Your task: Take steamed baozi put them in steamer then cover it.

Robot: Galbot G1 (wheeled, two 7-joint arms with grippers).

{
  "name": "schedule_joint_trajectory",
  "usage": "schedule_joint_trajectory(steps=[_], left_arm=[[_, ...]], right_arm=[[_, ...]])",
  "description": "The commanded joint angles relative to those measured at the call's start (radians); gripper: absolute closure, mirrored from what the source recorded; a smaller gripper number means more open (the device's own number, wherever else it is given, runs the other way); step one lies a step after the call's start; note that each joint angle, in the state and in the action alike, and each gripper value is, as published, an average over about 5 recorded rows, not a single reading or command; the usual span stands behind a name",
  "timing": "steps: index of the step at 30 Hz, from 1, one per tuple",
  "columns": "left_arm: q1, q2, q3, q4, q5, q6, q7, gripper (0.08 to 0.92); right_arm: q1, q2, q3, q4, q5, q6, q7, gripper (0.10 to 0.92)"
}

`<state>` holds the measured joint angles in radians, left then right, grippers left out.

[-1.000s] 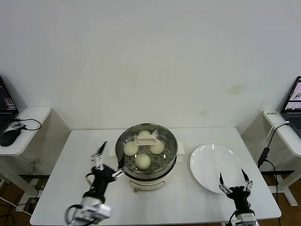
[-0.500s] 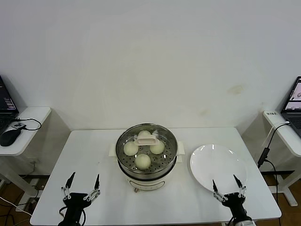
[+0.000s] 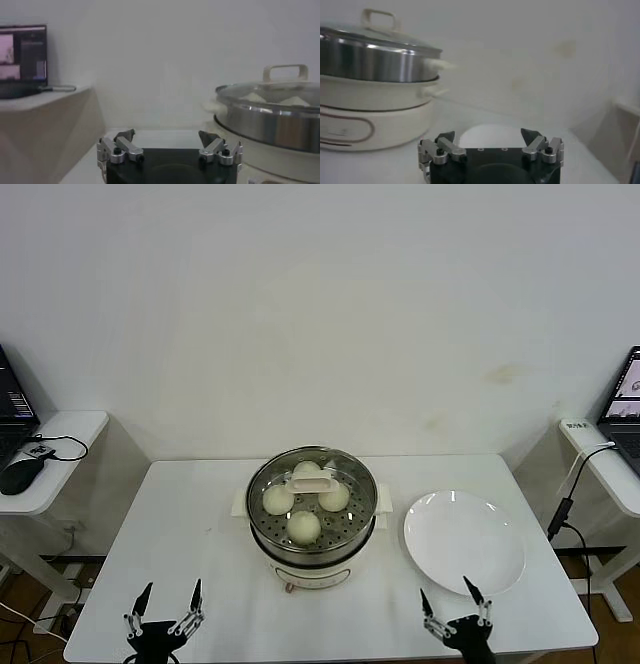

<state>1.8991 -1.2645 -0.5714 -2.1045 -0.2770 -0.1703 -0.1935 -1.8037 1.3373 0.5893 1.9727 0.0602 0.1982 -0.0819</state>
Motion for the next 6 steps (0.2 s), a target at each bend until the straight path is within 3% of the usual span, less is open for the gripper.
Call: schedule_joint_trajectory(steps=[1,6], left_arm=[[0.031,-0.001,-0.004,0.020,-0.035,-0.018,0.026,0.177],[0.031,0.002,-0.007,0.020,-0.030,-0.014,0.029,0.177]], right_arm=[[-0.045,0.000,-0.072,0.044,-0.014,-0.020,0.017,0.203],[-0.045,0.001,-0.073,0.043,-0.026,-0.019,0.020,0.203]])
